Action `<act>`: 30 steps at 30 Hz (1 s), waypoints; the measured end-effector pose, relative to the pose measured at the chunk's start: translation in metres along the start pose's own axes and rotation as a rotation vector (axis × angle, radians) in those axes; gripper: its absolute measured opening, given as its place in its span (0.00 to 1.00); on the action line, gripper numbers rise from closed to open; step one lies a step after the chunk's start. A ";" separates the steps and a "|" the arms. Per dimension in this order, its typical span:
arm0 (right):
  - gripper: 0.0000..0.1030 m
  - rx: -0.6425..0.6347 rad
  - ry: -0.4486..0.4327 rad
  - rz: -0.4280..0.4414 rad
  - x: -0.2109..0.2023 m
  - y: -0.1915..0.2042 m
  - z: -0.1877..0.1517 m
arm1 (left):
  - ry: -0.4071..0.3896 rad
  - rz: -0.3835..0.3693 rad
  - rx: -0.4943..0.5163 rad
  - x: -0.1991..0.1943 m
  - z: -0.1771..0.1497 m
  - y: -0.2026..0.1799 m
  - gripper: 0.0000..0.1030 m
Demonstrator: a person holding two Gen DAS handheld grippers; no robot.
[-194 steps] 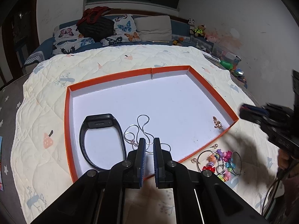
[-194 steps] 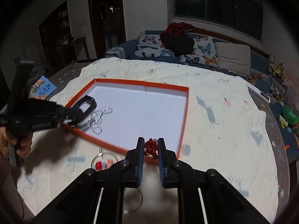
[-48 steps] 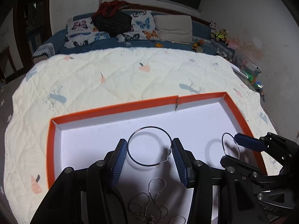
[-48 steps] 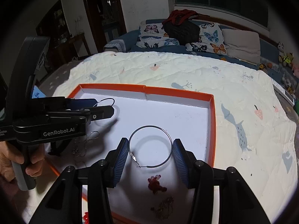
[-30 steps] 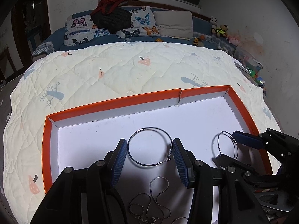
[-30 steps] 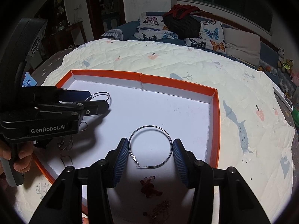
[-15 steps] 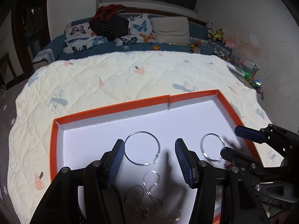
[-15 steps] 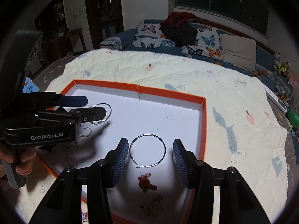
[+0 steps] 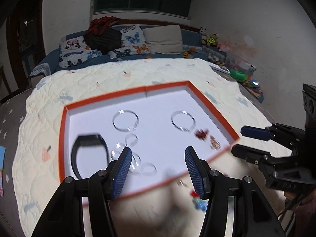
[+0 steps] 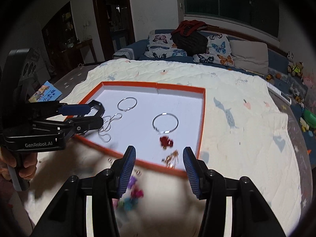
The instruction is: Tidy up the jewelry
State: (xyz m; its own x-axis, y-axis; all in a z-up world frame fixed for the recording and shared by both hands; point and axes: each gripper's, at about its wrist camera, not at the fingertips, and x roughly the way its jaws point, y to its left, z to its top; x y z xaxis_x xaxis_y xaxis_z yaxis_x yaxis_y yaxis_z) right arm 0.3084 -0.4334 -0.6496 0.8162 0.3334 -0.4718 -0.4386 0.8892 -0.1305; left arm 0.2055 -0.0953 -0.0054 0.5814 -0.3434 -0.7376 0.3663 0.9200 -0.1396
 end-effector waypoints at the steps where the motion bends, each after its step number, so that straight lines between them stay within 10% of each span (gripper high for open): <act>1: 0.53 0.004 0.001 0.001 -0.002 0.000 -0.005 | 0.004 -0.010 0.008 -0.003 -0.009 -0.004 0.58; 11: 0.53 0.074 0.046 0.003 -0.007 -0.006 -0.043 | 0.071 -0.070 0.088 0.000 -0.060 -0.038 0.55; 30: 0.53 0.125 0.068 0.026 -0.002 -0.006 -0.065 | 0.093 -0.134 0.166 0.020 -0.065 -0.052 0.18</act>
State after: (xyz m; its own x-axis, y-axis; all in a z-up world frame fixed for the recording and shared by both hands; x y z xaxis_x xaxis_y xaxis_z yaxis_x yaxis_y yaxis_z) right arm 0.2846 -0.4596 -0.7044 0.7759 0.3385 -0.5323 -0.4053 0.9141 -0.0095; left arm 0.1509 -0.1374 -0.0556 0.4526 -0.4341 -0.7789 0.5549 0.8209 -0.1351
